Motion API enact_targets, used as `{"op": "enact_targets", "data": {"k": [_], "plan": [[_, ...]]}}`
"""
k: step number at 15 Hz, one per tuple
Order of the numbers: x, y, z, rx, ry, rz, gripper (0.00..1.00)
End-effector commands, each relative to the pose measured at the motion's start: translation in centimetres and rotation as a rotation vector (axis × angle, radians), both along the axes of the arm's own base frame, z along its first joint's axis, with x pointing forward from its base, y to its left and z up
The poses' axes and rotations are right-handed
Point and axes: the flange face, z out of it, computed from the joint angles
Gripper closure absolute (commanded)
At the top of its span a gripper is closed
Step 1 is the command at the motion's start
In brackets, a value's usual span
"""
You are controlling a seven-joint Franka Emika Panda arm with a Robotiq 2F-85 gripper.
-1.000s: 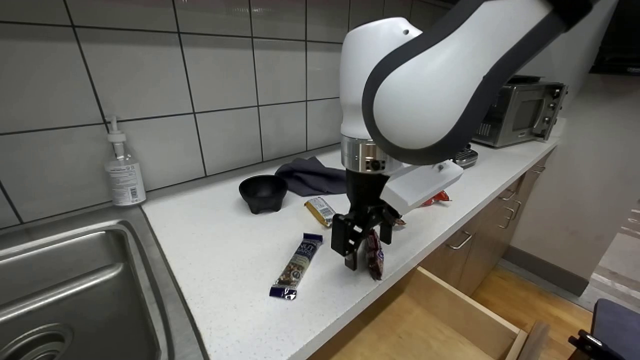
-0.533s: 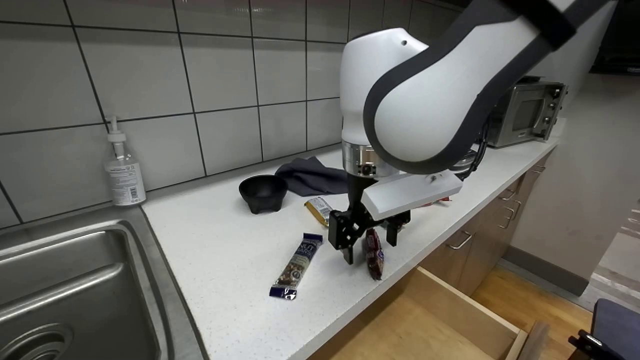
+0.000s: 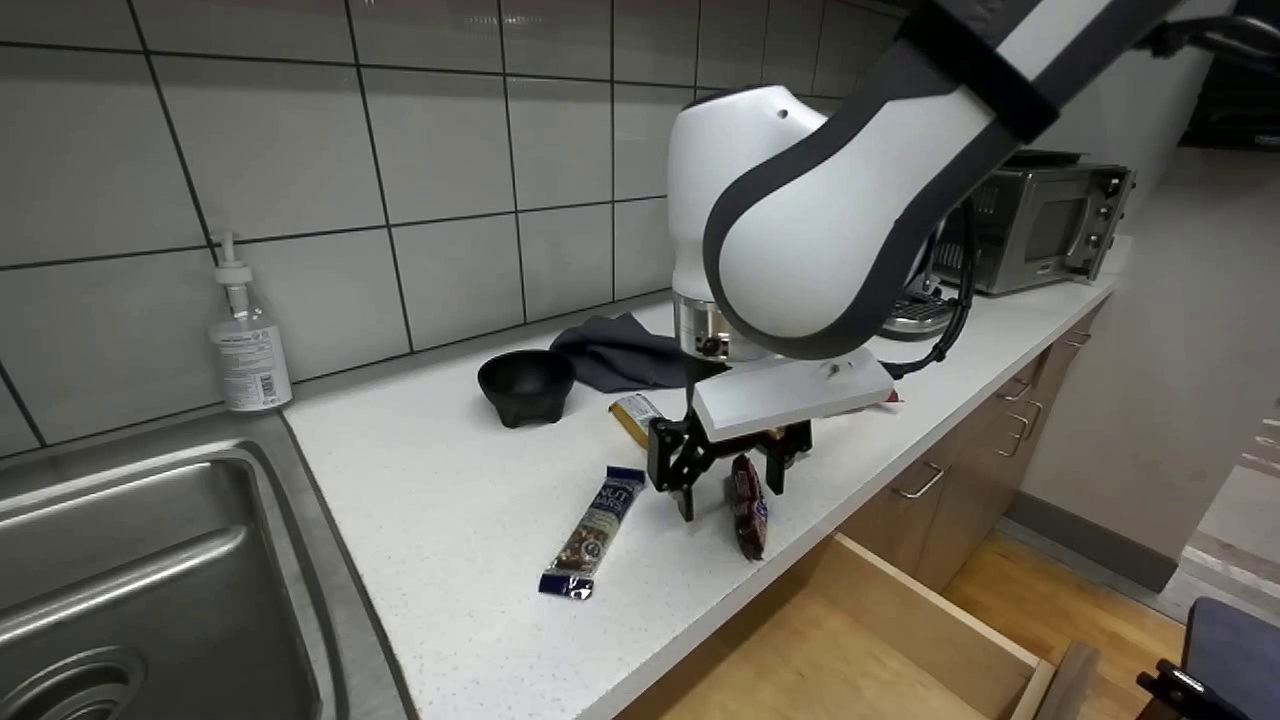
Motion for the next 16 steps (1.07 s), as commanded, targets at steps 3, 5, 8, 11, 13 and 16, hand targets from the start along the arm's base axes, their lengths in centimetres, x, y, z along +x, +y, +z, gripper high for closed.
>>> {"op": "enact_targets", "data": {"k": [3, 5, 8, 11, 13, 16], "plan": [[1.6, -0.8, -0.6, 0.004, -0.015, -0.063, 0.00], [1.7, -1.2, -0.9, 0.006, -0.014, -0.074, 0.00], [1.8, -1.5, -1.3, 0.008, -0.012, -0.084, 0.00], [1.8, -1.9, -1.4, 0.013, -0.016, -0.095, 0.00], [1.7, -2.1, -1.4, 0.019, -0.019, -0.106, 0.00], [1.5, -2.3, -1.5, 0.033, -0.028, -0.125, 0.11]]}}
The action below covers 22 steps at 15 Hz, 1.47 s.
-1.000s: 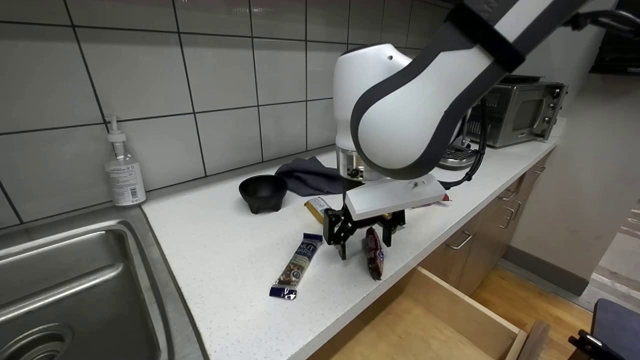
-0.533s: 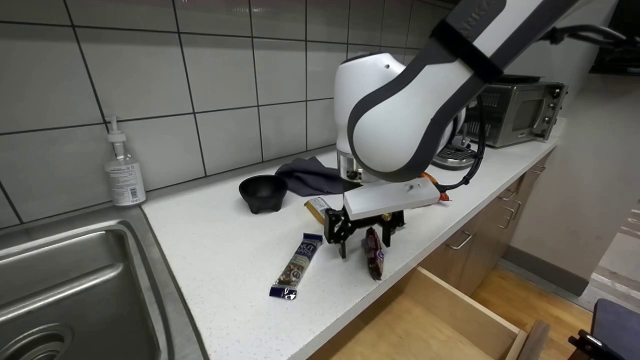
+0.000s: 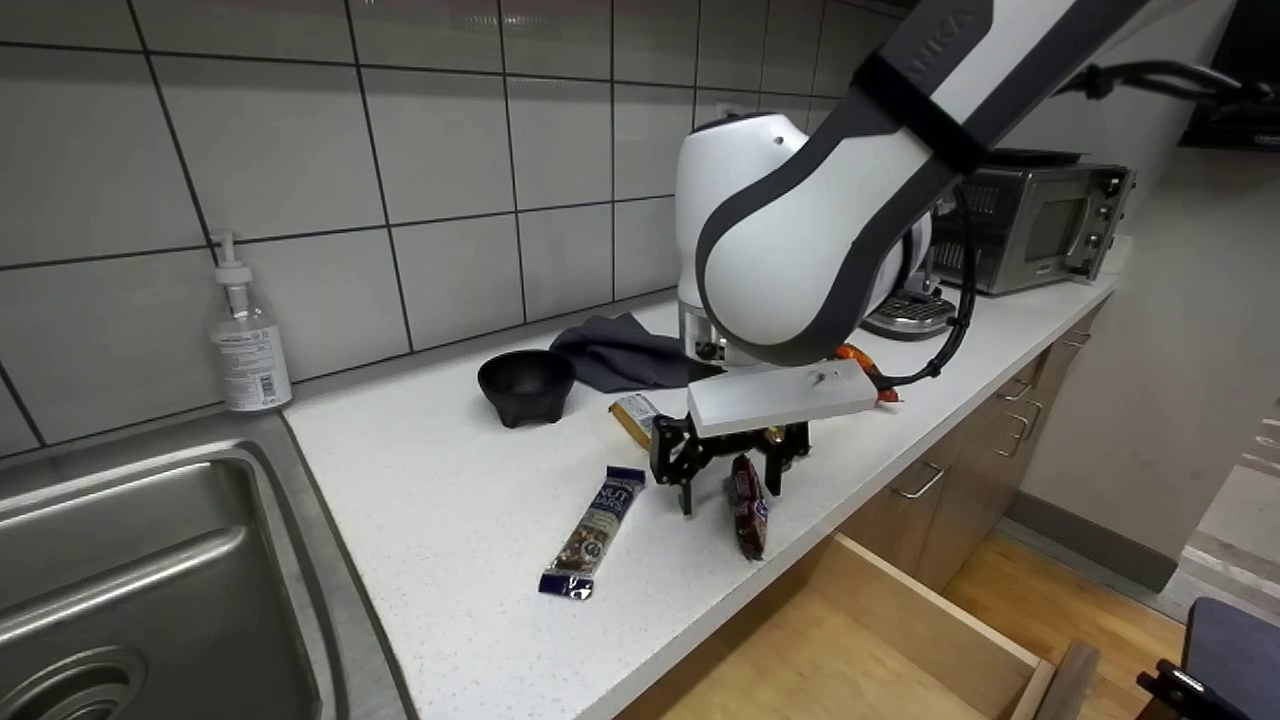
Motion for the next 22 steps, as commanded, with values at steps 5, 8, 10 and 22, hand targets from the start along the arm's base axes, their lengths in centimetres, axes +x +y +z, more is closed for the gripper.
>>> {"op": "enact_targets", "data": {"k": [5, 8, 10, 22], "plan": [[-0.1, -0.6, 0.2, 0.038, -0.037, -0.067, 0.58], [-0.4, -0.8, 0.3, 0.042, -0.045, -0.077, 0.80], [-0.6, -0.8, 0.4, 0.043, -0.051, -0.080, 0.94], [-4.6, -0.5, 2.6, 0.064, -0.122, -0.071, 0.96]]}}
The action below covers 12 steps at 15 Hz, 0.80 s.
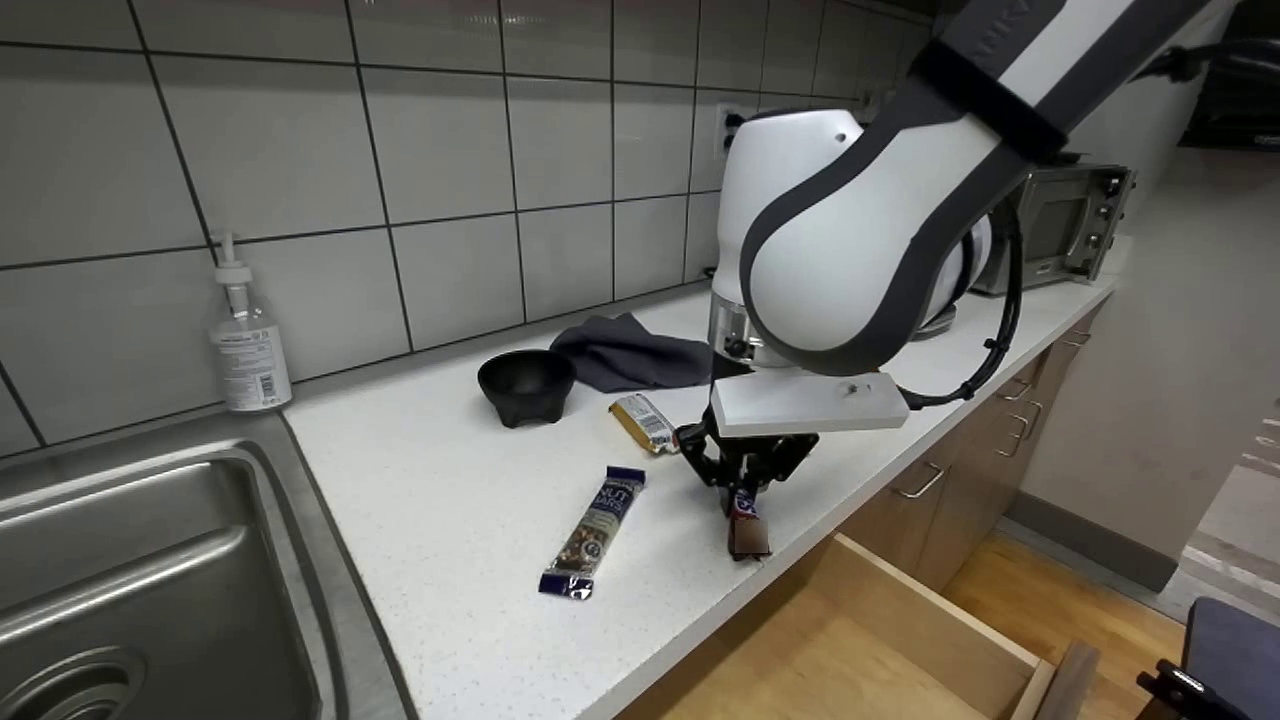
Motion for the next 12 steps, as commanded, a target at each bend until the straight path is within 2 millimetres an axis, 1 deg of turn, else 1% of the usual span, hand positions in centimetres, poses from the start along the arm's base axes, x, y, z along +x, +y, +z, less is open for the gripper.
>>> {"op": "enact_targets", "data": {"k": [1, 7, 9, 12], "plan": [[-2.7, 0.1, 2.3, 0.015, -0.041, -0.009, 0.96], [-5.5, 0.2, 4.2, 0.028, -0.073, 0.000, 0.96], [-6.5, 0.4, 4.5, 0.031, -0.074, 0.003, 0.96], [-8.4, 0.6, 4.4, 0.032, -0.057, 0.003, 0.96]]}}
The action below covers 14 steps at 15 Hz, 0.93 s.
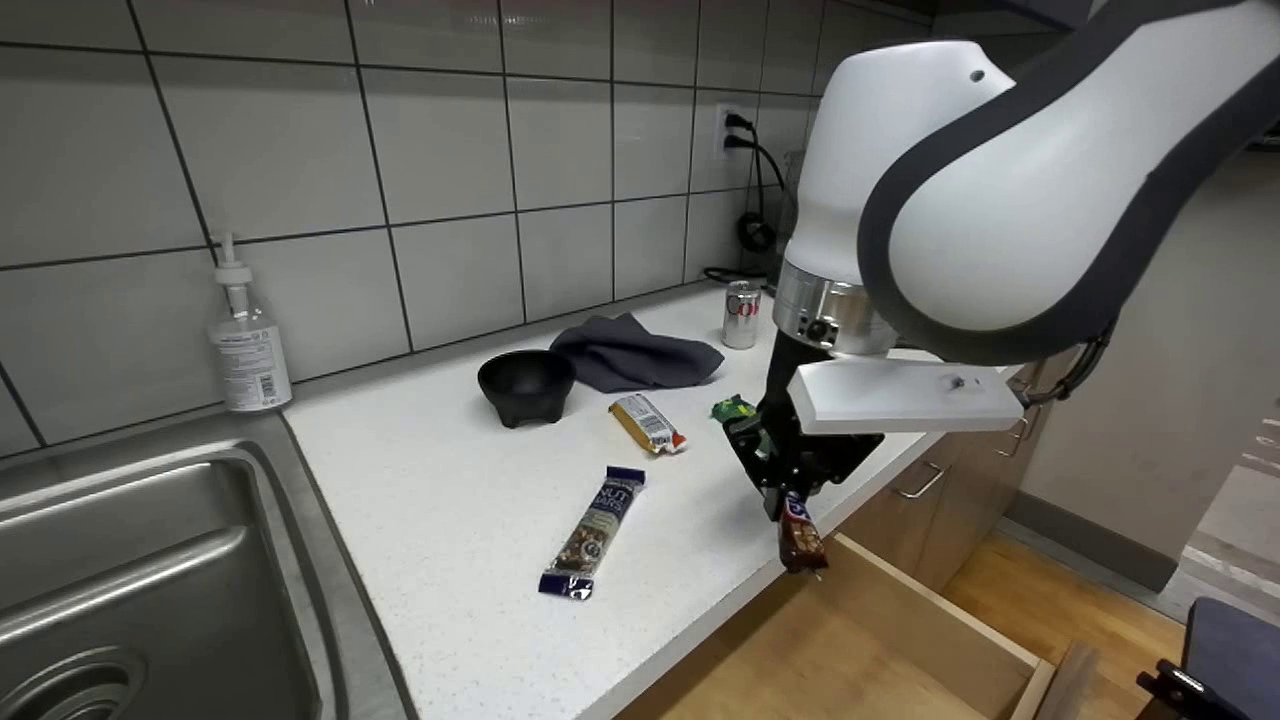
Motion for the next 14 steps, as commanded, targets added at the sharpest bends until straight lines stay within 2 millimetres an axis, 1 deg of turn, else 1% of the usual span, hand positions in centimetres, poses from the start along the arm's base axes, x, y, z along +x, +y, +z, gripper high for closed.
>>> {"op": "enact_targets", "data": {"k": [1, 6, 10, 14], "plan": [[-2.9, 0.1, 0.8, 0.010, -0.002, -0.012, 0.96], [-5.4, -0.1, 0.0, 0.016, 0.032, -0.021, 0.96], [-6.9, -0.3, -0.7, 0.026, 0.056, -0.038, 0.96], [-8.1, -0.2, -1.9, 0.040, 0.072, -0.091, 0.96]]}}
